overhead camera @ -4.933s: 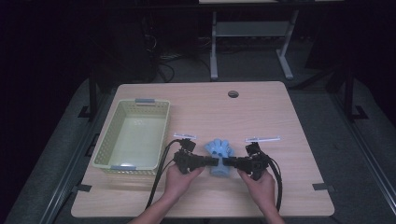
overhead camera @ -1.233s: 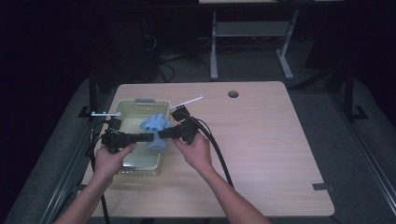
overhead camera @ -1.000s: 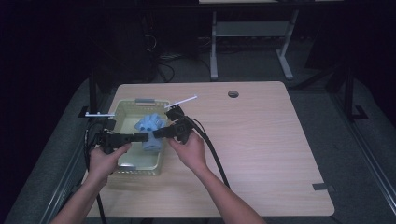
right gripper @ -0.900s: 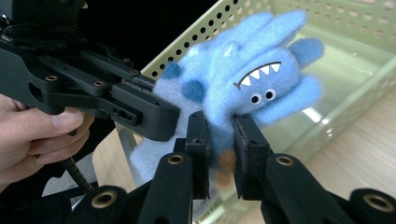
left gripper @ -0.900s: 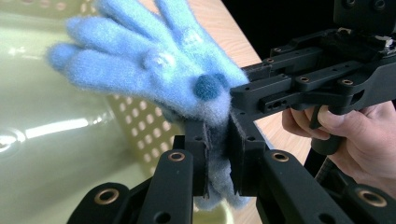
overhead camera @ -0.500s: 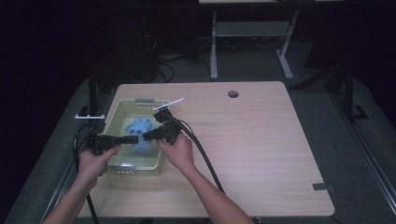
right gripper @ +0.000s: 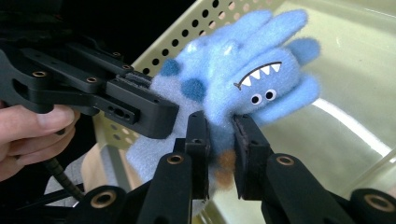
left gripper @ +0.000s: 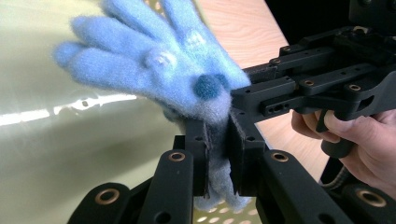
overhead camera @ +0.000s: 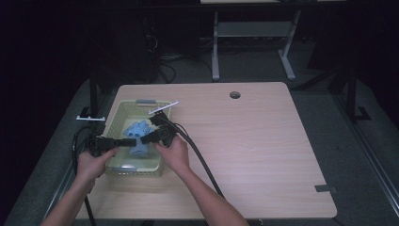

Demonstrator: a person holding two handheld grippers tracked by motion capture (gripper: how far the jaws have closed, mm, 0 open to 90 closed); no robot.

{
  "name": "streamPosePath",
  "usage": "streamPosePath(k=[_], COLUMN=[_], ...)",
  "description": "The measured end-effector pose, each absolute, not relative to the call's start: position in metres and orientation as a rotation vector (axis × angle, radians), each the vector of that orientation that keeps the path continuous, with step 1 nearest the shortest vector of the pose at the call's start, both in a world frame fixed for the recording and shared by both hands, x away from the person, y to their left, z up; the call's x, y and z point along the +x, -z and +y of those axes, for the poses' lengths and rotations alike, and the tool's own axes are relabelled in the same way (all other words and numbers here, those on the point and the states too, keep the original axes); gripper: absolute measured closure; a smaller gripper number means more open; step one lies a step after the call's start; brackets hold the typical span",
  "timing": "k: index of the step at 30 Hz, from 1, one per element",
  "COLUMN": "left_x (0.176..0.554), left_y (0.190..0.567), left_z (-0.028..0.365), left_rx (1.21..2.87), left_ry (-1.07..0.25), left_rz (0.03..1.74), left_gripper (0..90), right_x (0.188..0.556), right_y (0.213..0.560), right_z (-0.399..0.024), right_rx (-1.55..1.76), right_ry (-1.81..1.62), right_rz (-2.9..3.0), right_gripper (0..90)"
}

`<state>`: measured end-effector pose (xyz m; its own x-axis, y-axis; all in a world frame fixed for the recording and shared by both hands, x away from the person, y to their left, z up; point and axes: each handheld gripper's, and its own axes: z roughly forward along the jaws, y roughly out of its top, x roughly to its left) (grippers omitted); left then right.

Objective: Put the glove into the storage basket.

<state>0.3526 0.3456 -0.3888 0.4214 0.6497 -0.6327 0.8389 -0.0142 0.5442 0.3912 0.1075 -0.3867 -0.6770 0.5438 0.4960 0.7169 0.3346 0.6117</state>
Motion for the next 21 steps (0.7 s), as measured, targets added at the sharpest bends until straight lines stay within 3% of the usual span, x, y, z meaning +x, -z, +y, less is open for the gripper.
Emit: streamPosePath(k=[14,21], left_x=[0.362,0.369], left_y=[0.398,0.408], left_z=[0.348,0.34], left_rx=[1.789,1.929], left_ry=[0.224,0.18], left_rz=[1.375,1.458], left_gripper=[80.6,81.0], right_x=[0.401,0.402], right_y=[0.401,0.397], right_z=[0.117,0.114], right_rx=[-1.197,-1.228], right_ry=[1.196,1.177], right_rz=[-2.397,-2.477], right_gripper=[74.9,73.0])
